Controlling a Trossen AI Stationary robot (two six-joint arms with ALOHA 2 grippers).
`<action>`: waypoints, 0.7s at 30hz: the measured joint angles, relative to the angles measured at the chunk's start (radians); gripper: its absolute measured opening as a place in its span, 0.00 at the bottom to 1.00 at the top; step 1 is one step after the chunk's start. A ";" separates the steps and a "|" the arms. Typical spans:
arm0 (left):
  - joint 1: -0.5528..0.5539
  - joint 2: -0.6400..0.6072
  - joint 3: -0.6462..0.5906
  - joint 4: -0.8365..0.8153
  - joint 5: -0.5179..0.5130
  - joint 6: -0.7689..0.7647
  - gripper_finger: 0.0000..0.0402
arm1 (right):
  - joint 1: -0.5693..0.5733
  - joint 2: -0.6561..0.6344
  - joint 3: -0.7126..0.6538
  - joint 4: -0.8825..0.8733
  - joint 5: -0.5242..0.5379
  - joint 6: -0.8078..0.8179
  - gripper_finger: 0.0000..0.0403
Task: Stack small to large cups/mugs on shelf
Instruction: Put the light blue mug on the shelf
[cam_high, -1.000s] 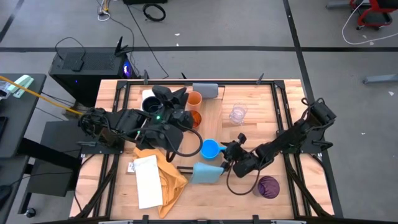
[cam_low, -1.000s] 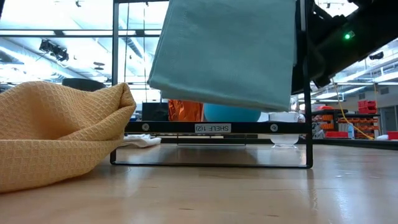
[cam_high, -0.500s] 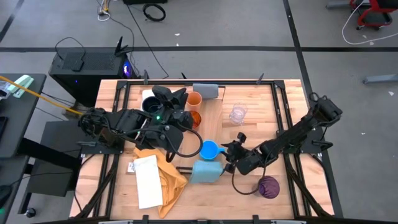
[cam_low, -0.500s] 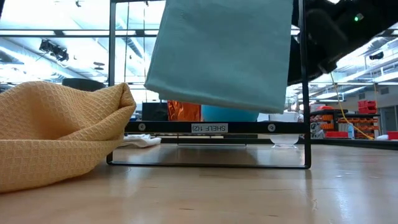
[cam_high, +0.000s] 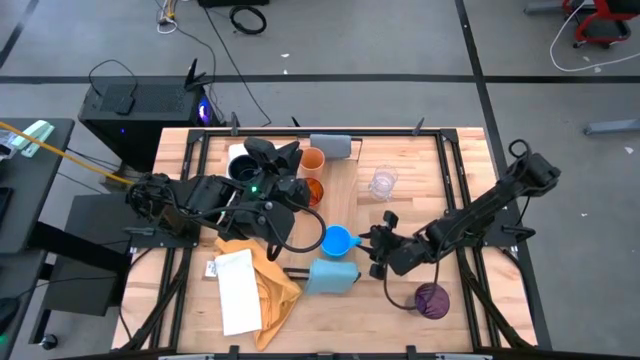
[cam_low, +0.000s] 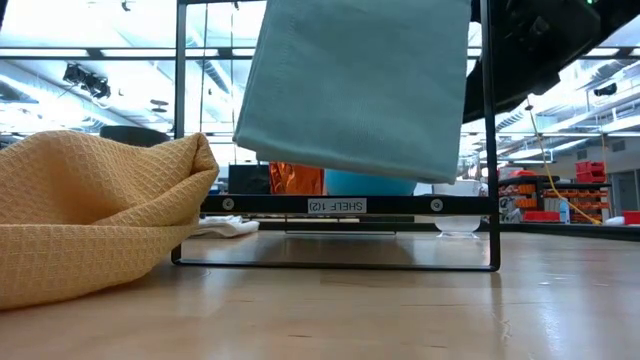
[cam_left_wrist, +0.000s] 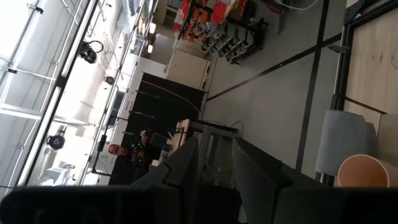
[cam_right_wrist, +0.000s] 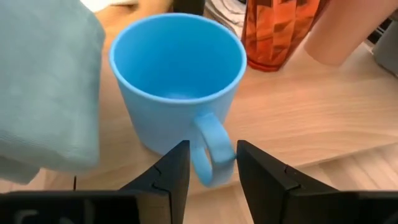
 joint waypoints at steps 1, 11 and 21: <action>0.000 0.000 0.000 0.000 0.000 0.000 0.27 | 0.000 -0.006 0.000 0.000 -0.004 -0.011 0.34; 0.000 0.000 0.000 0.008 0.000 -0.006 0.27 | -0.084 -0.037 0.000 0.051 -0.156 -0.112 0.34; 0.000 0.000 0.000 0.008 0.000 -0.022 0.27 | -0.154 -0.034 0.000 0.097 -0.290 -0.178 0.34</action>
